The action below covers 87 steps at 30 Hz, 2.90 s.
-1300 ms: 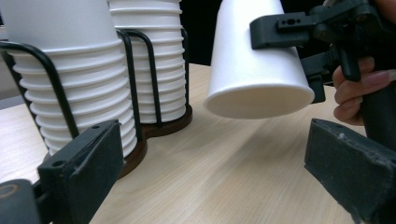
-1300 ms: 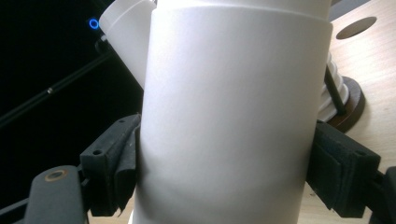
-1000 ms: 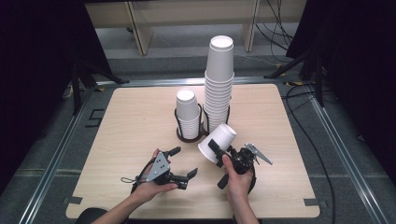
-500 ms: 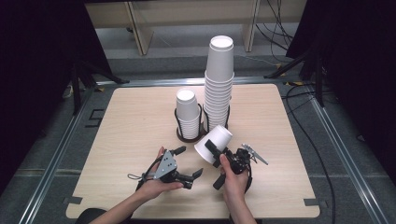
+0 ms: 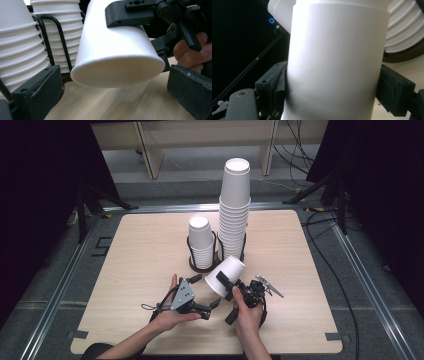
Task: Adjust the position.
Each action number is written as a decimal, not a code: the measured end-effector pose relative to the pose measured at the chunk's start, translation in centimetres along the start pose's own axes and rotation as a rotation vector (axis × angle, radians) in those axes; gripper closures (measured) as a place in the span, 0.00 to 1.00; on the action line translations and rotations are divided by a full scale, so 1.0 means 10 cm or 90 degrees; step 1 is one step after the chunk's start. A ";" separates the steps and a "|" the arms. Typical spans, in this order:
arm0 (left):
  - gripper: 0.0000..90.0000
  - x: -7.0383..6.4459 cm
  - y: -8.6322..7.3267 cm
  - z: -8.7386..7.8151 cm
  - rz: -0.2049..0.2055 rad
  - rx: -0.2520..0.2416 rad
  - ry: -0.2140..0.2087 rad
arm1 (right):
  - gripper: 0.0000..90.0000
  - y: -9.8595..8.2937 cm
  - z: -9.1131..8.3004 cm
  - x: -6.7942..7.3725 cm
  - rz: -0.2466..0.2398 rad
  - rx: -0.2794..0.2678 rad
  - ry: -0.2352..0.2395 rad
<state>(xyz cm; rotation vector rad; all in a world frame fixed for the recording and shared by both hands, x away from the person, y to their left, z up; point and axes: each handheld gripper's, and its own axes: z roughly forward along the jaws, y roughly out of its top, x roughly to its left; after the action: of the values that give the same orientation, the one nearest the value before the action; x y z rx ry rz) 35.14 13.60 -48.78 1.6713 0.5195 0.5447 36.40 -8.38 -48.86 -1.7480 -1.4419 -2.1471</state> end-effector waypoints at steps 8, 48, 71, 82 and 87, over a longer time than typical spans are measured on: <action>0.00 0.01 0.00 0.03 0.003 0.006 0.005 | 0.22 -0.04 0.03 0.03 0.012 0.003 0.008; 0.17 0.05 -0.02 0.05 0.020 0.010 -0.024 | 0.11 -0.11 0.09 0.07 0.011 0.024 0.029; 0.18 0.11 0.01 0.01 0.012 0.005 -0.013 | 0.10 -0.06 -0.02 0.09 0.032 0.014 0.022; 0.18 0.10 0.09 -0.03 -0.020 0.022 -0.023 | 0.14 0.05 -0.28 0.05 -0.009 -0.019 0.028; 0.18 0.09 0.11 -0.06 0.004 0.024 -0.021 | 0.16 0.11 -0.39 -0.04 -0.038 -0.014 0.010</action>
<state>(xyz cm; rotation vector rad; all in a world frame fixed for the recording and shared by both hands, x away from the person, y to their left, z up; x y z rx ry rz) 35.56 14.42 -47.57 1.7148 0.5035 0.5143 34.09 -11.72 -48.26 -1.7135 -1.4904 -2.2086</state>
